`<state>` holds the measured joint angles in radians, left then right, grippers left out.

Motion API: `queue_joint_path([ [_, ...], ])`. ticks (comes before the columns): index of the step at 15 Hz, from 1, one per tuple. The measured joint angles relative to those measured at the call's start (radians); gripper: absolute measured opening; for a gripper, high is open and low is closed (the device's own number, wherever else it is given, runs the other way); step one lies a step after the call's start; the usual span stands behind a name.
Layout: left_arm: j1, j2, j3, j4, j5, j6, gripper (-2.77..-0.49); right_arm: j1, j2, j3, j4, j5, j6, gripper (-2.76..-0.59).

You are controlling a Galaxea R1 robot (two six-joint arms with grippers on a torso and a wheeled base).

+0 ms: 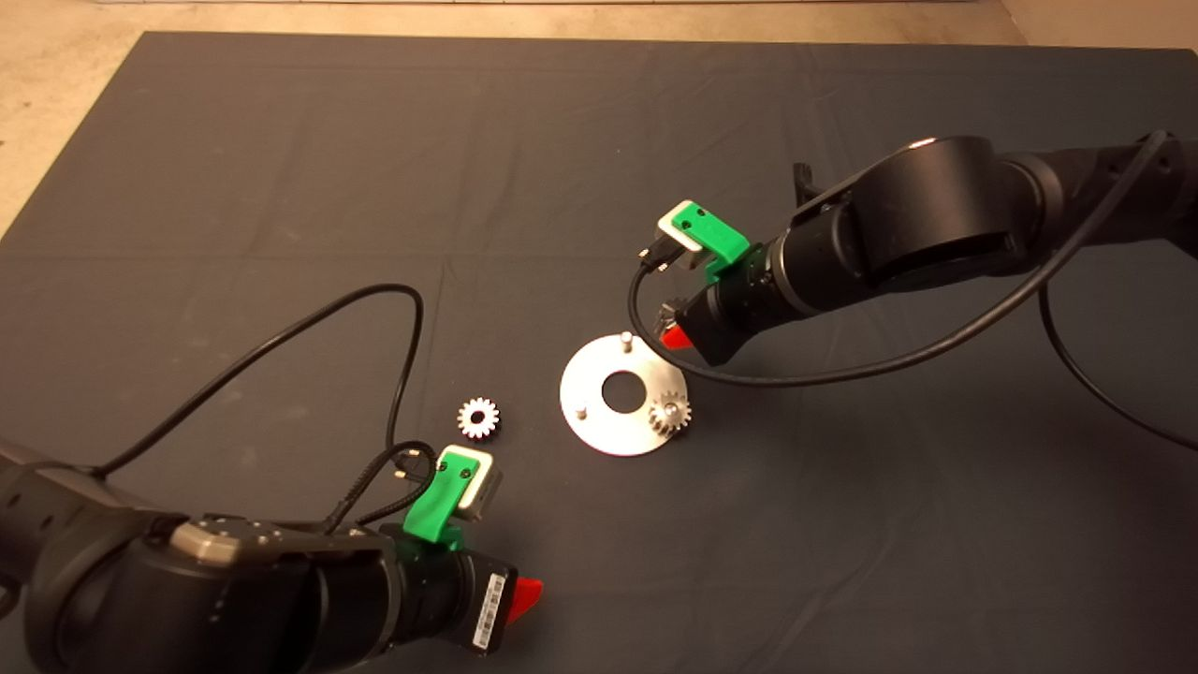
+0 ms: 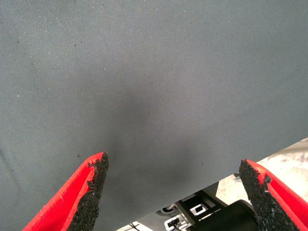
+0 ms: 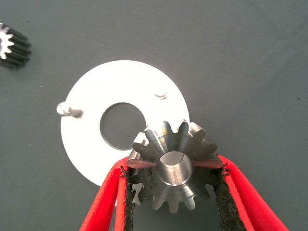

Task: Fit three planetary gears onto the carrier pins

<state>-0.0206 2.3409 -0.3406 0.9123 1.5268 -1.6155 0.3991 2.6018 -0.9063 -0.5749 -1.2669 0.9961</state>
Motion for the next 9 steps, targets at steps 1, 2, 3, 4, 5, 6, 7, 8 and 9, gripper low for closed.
queue_joint_path([
  [1,0.0,0.001,0.0,0.0,0.0,0.0,-1.34,0.0,0.011,-0.015,0.001,-0.017,0.0,-2.44],
  [2,0.0,0.002,0.0,0.0,0.0,0.0,-1.34,0.0,0.022,-0.022,0.003,-0.03,0.0,-2.44],
  [3,0.0,0.003,0.0,0.0,0.0,0.0,-1.34,0.0,0.043,-0.027,0.008,-0.069,0.0,-2.44],
  [4,-0.003,0.002,0.0,0.0,0.0,0.0,-1.34,0.0,0.06,-0.028,0.011,-0.101,0.0,-2.44],
  [5,-0.005,0.003,0.0,0.0,0.0,0.0,-1.34,0.0,0.076,-0.028,0.015,-0.118,0.0,-2.44],
  [6,-0.005,0.002,0.0,0.001,0.0,0.0,-1.34,0.0,0.082,-0.028,0.018,-0.116,0.0,-2.44],
  [7,-0.005,0.002,0.0,0.0,0.0,0.0,-1.34,0.0,0.082,-0.029,0.019,-0.119,0.0,-2.44],
  [8,-0.01,0.003,0.0,0.0,0.0,0.0,-1.34,0.0,0.079,-0.032,0.019,-0.12,-0.001,-2.44],
  [9,-0.019,0.003,0.0,0.001,0.0,0.0,-1.34,-0.001,0.077,-0.036,0.019,-0.122,-0.001,-2.44],
])
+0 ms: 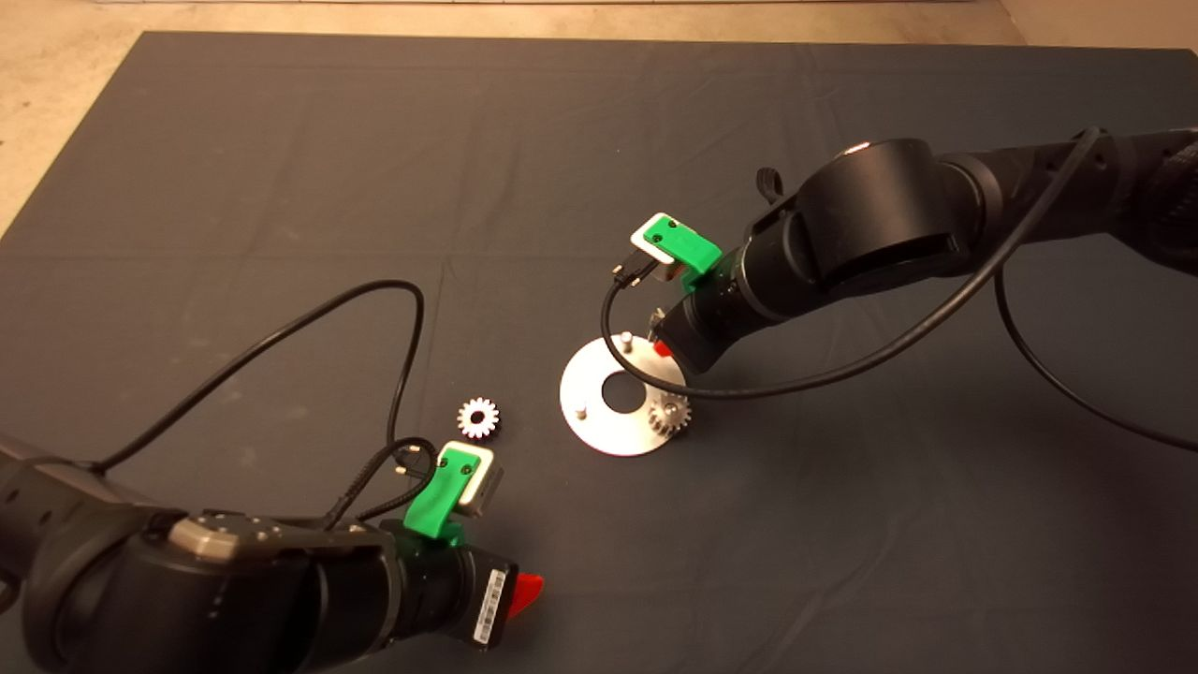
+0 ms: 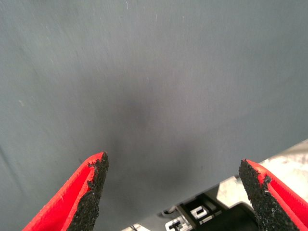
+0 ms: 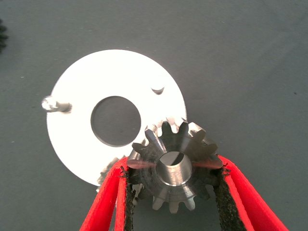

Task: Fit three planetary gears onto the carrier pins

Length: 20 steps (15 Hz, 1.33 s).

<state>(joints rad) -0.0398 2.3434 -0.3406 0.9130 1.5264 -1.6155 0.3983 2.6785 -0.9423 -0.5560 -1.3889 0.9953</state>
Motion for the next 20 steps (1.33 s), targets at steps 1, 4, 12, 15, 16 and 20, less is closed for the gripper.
queue_joint_path([
  [1,-0.007,0.001,0.0,0.0,0.0,0.0,-1.34,0.0,0.0,-0.004,0.0,-0.002,0.0,-2.44],
  [4,-0.011,0.005,0.0,0.0,0.0,0.0,-1.34,-0.002,0.001,-0.029,0.0,0.0,-0.001,-2.44],
  [12,-0.016,0.011,0.0,0.0,0.0,0.0,-1.34,-0.013,0.053,-0.087,0.001,0.005,0.0,-2.44],
  [15,-0.016,0.011,0.0,0.0,0.001,0.0,-1.34,-0.015,0.07,-0.11,0.001,0.002,-0.001,-2.45],
  [16,-0.016,0.011,0.0,0.0,0.0,0.0,-1.34,-0.022,0.08,-0.119,0.0,0.004,-0.001,-2.45],
  [20,-0.016,0.011,0.0,0.0,0.0,0.0,-1.34,-0.06,0.09,-0.129,0.001,0.003,-0.003,-2.45],
])
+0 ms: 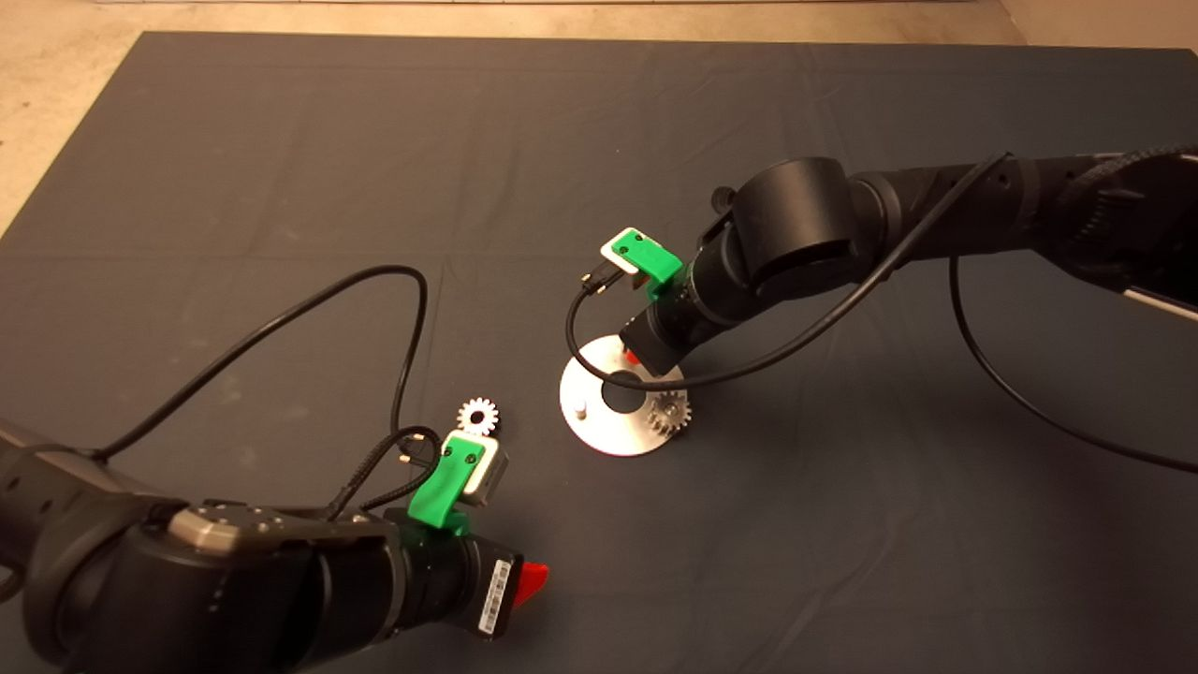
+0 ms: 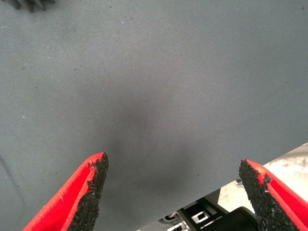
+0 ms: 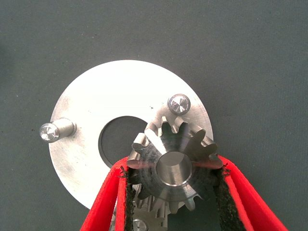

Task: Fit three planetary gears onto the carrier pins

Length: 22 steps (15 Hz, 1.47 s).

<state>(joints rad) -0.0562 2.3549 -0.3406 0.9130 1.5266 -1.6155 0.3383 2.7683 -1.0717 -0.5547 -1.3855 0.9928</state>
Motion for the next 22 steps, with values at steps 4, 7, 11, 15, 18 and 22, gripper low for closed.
queue_joint_path([
  [4,0.0,0.0,0.0,0.0,0.0,0.0,-1.34,-0.001,0.012,-0.017,-0.001,0.0,-0.001,-2.46],
  [7,0.0,0.0,0.0,0.0,0.0,0.0,-1.34,-0.001,0.025,-0.052,-0.001,-0.002,-0.001,-2.46],
  [11,0.0,0.0,0.0,0.0,0.0,0.0,-1.34,-0.001,0.04,-0.074,-0.001,0.0,-0.023,-2.46],
  [15,-0.004,0.0,0.0,0.0,0.0,0.0,-1.34,-0.001,0.041,-0.081,-0.001,0.0,-0.024,-2.46],
  [18,-0.009,0.0,0.0,0.0,0.0,0.0,-1.34,-0.02,0.044,-0.103,-0.003,0.0,-0.036,-2.46],
  [22,-0.014,0.0,0.0,0.0,0.0,0.0,-1.34,-0.021,0.066,-0.141,-0.007,0.003,-0.054,-2.46],
])
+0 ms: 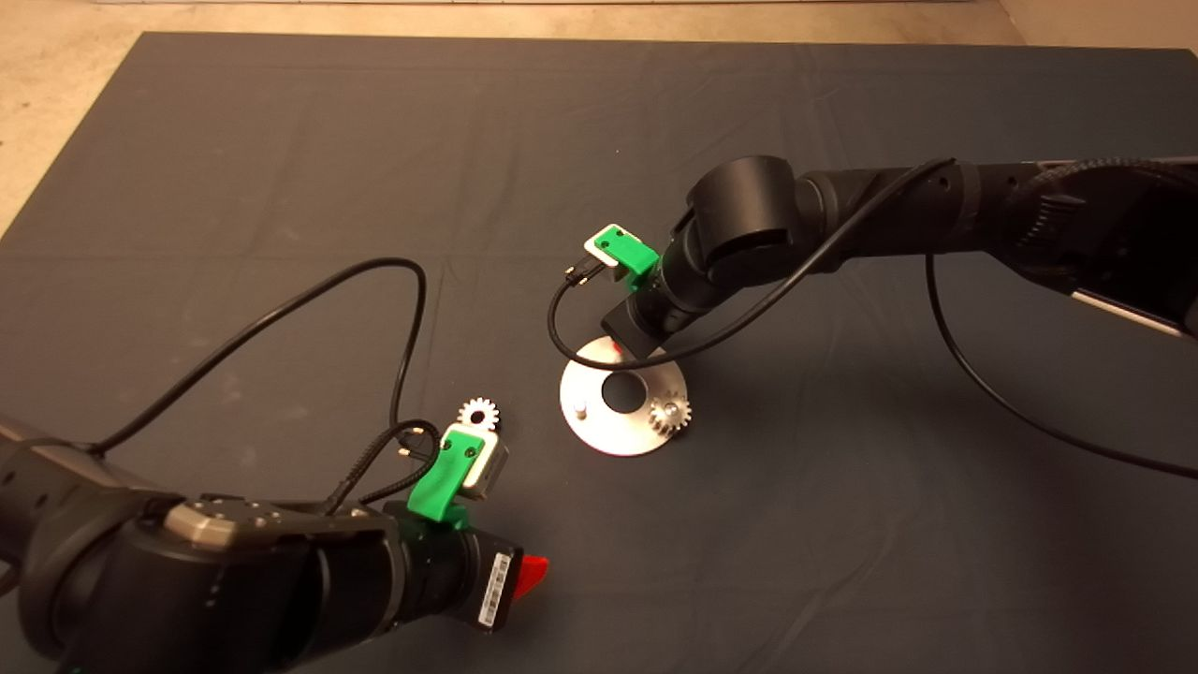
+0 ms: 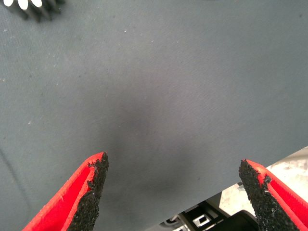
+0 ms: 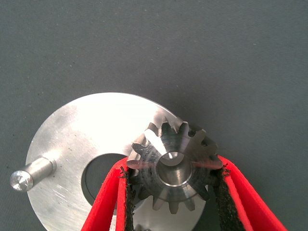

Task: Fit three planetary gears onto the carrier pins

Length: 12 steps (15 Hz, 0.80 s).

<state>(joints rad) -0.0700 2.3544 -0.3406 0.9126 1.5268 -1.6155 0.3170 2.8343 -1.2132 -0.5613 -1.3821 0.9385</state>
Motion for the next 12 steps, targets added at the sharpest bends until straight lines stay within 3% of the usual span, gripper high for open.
queue_joint_path([
  [2,0.0,0.0,0.0,0.0,0.0,0.0,-1.34,-0.015,0.0,-0.004,-0.003,0.006,-0.001,-2.46],
  [5,0.0,0.0,0.0,0.0,0.0,0.0,-1.34,-0.015,0.0,-0.006,-0.003,-0.001,-0.003,-2.46],
  [12,0.0,0.0,0.0,0.0,0.0,0.0,-1.34,-0.015,-0.001,-0.008,-0.003,0.001,-0.006,-2.46],
])
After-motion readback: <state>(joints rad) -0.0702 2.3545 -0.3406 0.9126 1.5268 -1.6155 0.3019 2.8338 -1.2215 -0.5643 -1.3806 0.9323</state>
